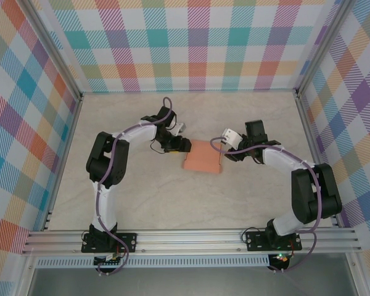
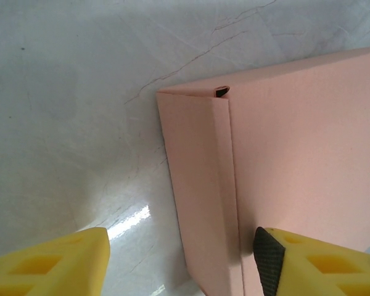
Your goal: Fold the paper box
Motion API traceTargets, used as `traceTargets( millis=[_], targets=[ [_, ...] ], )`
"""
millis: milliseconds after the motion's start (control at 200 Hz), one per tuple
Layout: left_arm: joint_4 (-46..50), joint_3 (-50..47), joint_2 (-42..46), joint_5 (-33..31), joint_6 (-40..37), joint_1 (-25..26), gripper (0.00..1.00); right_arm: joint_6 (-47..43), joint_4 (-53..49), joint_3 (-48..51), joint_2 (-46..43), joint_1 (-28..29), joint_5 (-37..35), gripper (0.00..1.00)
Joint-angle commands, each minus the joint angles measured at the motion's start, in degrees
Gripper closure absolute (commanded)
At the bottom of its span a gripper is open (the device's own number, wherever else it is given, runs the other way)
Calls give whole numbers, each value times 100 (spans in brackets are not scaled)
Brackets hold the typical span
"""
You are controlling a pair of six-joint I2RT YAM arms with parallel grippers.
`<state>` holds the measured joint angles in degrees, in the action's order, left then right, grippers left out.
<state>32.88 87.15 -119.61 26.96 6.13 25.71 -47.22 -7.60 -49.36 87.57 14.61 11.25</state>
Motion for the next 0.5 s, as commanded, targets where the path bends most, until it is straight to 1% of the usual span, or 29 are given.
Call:
traceTargets(
  millis=[0,65,265,380,495],
  targets=[
    [298,13,123,-409,-219,47,41,-245,-177,72,-211,-15,570,45],
    [383,-12,110,-519,-236,40,46,-467,-419,7,-263,-3,894,45],
    [521,-93,166,-622,-205,39,54,-376,-192,150,-563,7,1029,43],
    [588,-100,166,-469,-185,-14,58,-433,-281,118,-503,-3,1164,41],
    [614,-120,97,-199,-160,-138,60,-522,-636,-108,-259,-10,1559,39]
  ],
)
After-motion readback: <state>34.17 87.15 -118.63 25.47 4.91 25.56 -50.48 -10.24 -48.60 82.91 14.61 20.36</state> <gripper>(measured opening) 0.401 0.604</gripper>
